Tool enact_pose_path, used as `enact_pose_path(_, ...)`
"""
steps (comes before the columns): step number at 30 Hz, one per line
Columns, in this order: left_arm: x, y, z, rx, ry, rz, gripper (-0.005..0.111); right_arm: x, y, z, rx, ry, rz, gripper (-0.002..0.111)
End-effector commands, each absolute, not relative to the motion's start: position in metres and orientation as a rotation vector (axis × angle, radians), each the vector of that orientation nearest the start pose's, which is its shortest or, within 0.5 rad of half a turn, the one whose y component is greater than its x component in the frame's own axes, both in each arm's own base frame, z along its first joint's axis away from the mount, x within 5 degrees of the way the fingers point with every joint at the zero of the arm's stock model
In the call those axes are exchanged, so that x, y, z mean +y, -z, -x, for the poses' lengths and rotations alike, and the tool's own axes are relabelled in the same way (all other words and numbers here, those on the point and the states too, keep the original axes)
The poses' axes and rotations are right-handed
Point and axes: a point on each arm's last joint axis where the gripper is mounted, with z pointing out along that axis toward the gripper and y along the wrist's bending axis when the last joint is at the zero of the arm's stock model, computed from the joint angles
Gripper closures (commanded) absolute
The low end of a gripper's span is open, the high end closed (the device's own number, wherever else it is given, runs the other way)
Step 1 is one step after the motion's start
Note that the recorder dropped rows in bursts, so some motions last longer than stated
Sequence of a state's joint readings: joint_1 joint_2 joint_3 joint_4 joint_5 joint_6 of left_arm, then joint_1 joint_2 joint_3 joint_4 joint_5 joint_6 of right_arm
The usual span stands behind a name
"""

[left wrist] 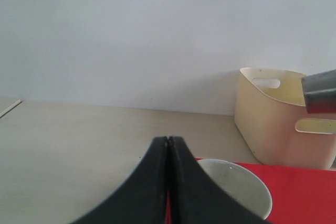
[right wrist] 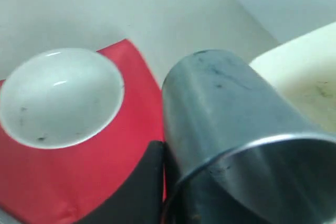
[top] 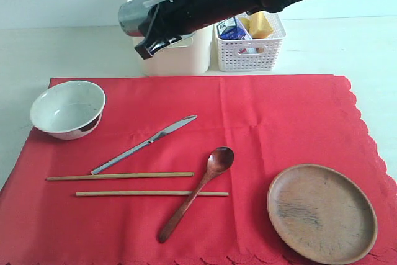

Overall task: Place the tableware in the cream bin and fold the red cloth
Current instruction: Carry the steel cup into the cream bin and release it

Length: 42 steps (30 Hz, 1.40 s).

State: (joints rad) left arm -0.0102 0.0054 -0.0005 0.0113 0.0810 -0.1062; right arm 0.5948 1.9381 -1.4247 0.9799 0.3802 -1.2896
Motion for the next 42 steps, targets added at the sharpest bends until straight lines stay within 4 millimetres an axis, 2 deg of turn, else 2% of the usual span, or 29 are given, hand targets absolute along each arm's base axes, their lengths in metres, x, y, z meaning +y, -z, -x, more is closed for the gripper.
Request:
enact_pose_path(1, -0.001, -0.206, -0.056, 1.563, 0.086, 0.07, 0.104, 0.264, -0.247, -0.366, 1.863, -0.36, 1.001, 0.108)
enact_pose_path(6, -0.001, -0.206, -0.056, 1.563, 0.086, 0.07, 0.104, 0.257, -0.247, -0.378, 1.846, -0.249, 0.855, 0.108)
enact_pose_path(10, -0.001, -0.206, -0.056, 1.563, 0.086, 0.07, 0.104, 0.254, -0.244, -0.385, 1.834, -0.184, 0.801, 0.108)
enact_pose_path(16, -0.001, -0.206, -0.056, 1.563, 0.086, 0.07, 0.104, 0.253, -0.225, -0.394, 1.847, -0.11, 0.76, 0.108)
enact_pose_path(20, -0.001, -0.206, -0.056, 1.563, 0.086, 0.07, 0.104, 0.252, -0.213, -0.398, 1.86, -0.08, 0.753, 0.108)
enact_pose_path(27, -0.001, -0.206, -0.056, 1.563, 0.086, 0.07, 0.104, 0.25, -0.209, -0.402, 1.879, -0.088, 0.651, 0.108)
enact_pose_path(36, -0.001, -0.206, -0.056, 1.563, 0.086, 0.07, 0.104, 0.252, -0.199, -0.403, 1.895, -0.08, 0.658, 0.108)
enact_pose_path(38, -0.001, -0.206, -0.056, 1.563, 0.086, 0.07, 0.104, 0.252, -0.197, -0.403, 1.902, -0.079, 0.658, 0.105)
enact_pose_path(42, -0.001, -0.206, -0.056, 1.563, 0.086, 0.07, 0.104, 0.252, -0.197, -0.403, 1.903, -0.081, 0.656, 0.087)
